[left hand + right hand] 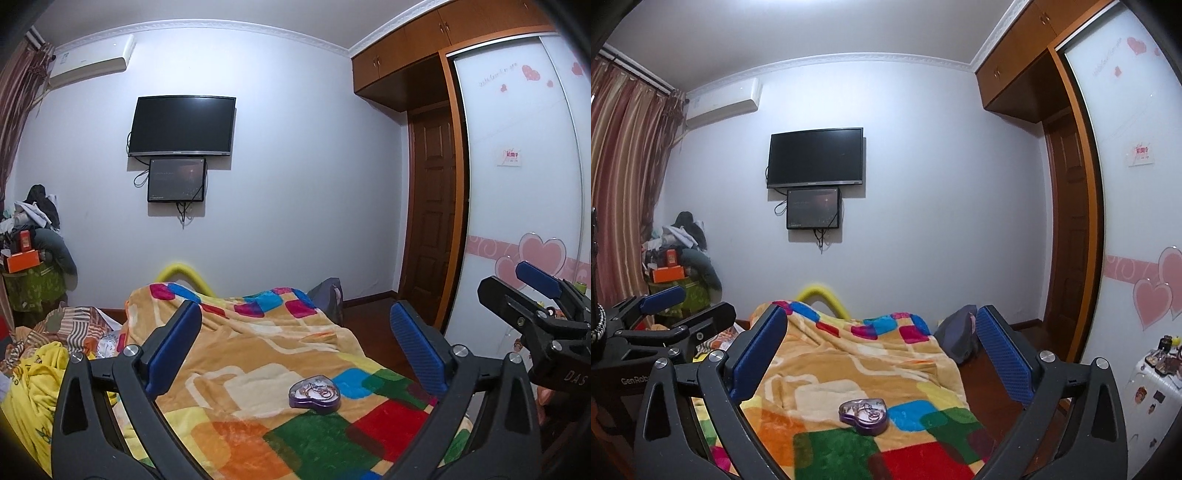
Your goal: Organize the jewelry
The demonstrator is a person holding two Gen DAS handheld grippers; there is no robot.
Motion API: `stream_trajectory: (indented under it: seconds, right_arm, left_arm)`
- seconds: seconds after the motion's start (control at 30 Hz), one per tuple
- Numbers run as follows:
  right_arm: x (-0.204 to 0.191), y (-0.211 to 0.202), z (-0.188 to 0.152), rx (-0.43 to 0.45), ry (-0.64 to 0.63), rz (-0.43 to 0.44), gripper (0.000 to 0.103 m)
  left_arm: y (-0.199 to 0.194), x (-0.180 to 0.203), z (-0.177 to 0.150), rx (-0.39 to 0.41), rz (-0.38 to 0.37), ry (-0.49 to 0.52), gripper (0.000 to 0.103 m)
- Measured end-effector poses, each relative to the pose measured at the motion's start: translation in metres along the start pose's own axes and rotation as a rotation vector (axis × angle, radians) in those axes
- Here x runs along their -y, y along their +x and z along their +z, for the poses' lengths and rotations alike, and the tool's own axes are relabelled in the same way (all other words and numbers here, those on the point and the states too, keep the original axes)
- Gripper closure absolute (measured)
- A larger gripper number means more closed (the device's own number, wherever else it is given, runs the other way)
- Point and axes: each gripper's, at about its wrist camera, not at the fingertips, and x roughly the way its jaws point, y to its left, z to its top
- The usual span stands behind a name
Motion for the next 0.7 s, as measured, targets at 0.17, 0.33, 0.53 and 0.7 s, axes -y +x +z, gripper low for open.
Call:
stream_trajectory:
  seconds: [0.17,0.33,0.53,0.7]
  right_arm:
    - [0.001,-0.0016,-0.0008,-0.008,0.0,0.003,0.002]
    - [0.0005,-0.0018,0.0001,-0.02,-0.006,0.002,0.002]
    - [-0.0004,-0.0015,0.0001,-0.031,0.002,0.004,0.002]
    - [-0.0013,-0.0015,0.0006,-0.036,-0.001,0.0,0.001]
  left_arm:
    - [0.0018,0.0003,-0.0009,-0.006,-0.004,-0.002,0.0]
    - [0.0044,-0.0009,-0.0029,-0.014,0.0,-0.006,0.0]
    - [0.0067,-0.0014,-0.0041,-0.024,-0.002,-0.007,0.0]
    - [0.009,-0.0009,-0.0049,-0.031,-0.002,-0.006,0.0]
